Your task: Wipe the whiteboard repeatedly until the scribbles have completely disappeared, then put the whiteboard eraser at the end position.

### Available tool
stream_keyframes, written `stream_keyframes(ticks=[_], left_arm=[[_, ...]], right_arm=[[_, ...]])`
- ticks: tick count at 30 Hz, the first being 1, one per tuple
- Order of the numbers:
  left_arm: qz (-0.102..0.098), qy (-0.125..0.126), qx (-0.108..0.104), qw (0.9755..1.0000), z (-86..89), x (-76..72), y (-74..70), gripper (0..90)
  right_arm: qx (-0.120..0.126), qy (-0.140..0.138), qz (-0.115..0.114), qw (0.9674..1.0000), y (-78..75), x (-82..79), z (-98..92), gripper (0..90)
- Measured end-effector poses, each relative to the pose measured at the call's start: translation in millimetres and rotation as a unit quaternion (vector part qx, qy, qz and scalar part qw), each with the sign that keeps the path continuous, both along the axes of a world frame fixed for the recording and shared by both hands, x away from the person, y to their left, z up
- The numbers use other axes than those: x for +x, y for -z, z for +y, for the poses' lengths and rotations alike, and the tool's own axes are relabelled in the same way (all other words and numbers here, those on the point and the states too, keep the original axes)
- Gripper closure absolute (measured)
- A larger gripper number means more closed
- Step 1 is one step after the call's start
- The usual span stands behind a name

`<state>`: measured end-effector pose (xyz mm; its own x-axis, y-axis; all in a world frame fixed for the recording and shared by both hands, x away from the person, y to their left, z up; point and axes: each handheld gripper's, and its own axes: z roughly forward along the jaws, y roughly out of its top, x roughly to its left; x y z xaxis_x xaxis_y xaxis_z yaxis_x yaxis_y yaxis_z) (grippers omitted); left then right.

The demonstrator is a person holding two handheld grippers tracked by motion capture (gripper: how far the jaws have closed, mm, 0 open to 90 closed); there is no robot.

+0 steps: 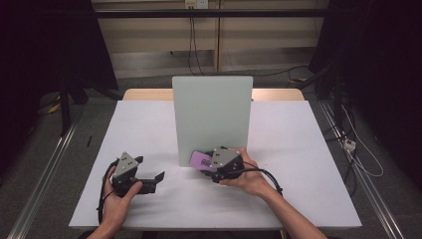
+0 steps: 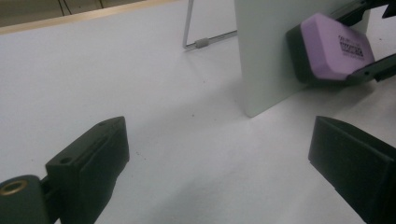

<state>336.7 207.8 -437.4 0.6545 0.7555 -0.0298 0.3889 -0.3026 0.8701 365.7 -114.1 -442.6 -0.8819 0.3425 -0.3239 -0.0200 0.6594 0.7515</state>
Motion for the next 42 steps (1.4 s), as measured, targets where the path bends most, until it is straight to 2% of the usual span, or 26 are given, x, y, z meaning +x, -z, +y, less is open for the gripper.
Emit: stream_keyframes(ticks=[4,7,9,12,16,19,26,33,36,37,39,41,42], left_arm=[[0.001,0.001,0.001,1.0000,-0.3,1.1,0.5,5.2],[0.000,0.001,0.002,1.0000,0.2,0.6,0.4,5.2],[0.001,0.000,0.002,1.0000,0.6,1.1,1.0,5.2],[0.003,0.001,0.001,1.0000,0.4,1.3,1.6,5.2],[0.005,0.001,-0.001,1.0000,0.6,1.4,2.8,5.2],[0.008,-0.002,-0.002,1.0000,2.3,2.4,3.5,5.2],[0.003,0.000,0.000,1.0000,2.2,1.9,1.9,5.2],[0.002,-0.003,0.000,1.0000,1.3,-1.5,0.7,5.2],[0.001,-0.002,0.002,1.0000,1.8,-0.7,1.2,5.2],[0.005,-0.002,0.001,1.0000,2.0,-0.4,2.2,5.2],[0.009,-0.001,0.002,1.0000,2.8,0.2,3.6,5.2],[0.010,-0.003,-0.003,0.9999,4.4,0.0,3.4,5.2],[0.008,-0.004,-0.003,1.0000,5.3,-0.1,2.9,5.2]], right_arm=[[0.014,0.024,-0.023,0.9993,-13.2,-0.4,-17.6,41.8],[0.046,0.052,-0.040,0.9968,-33.8,3.8,-33.2,41.8],[0.063,0.062,-0.039,0.9953,-41.8,6.0,-42.0,41.8],[0.060,0.063,-0.030,0.9957,-39.4,4.7,-44.6,41.8],[0.065,0.063,0.010,0.9958,-32.6,2.7,-43.9,41.8],[0.070,0.069,0.045,0.9941,-29.5,0.7,-44.2,41.8],[0.095,0.083,0.114,0.9855,-24.4,-3.0,-50.6,41.7],[0.110,0.086,0.144,0.9797,-27.6,-8.2,-55.6,41.7],[0.105,0.089,0.155,0.9782,-29.3,-8.4,-56.5,41.7],[0.107,0.091,0.165,0.9762,-29.8,-7.8,-57.0,41.7],[0.103,0.092,0.174,0.9751,-30.4,-6.1,-58.2,41.6],[0.102,0.097,0.191,0.9715,-30.1,-3.9,-58.8,41.7],[0.098,0.098,0.191,0.9716,-29.9,-3.4,-58.6,41.7]])
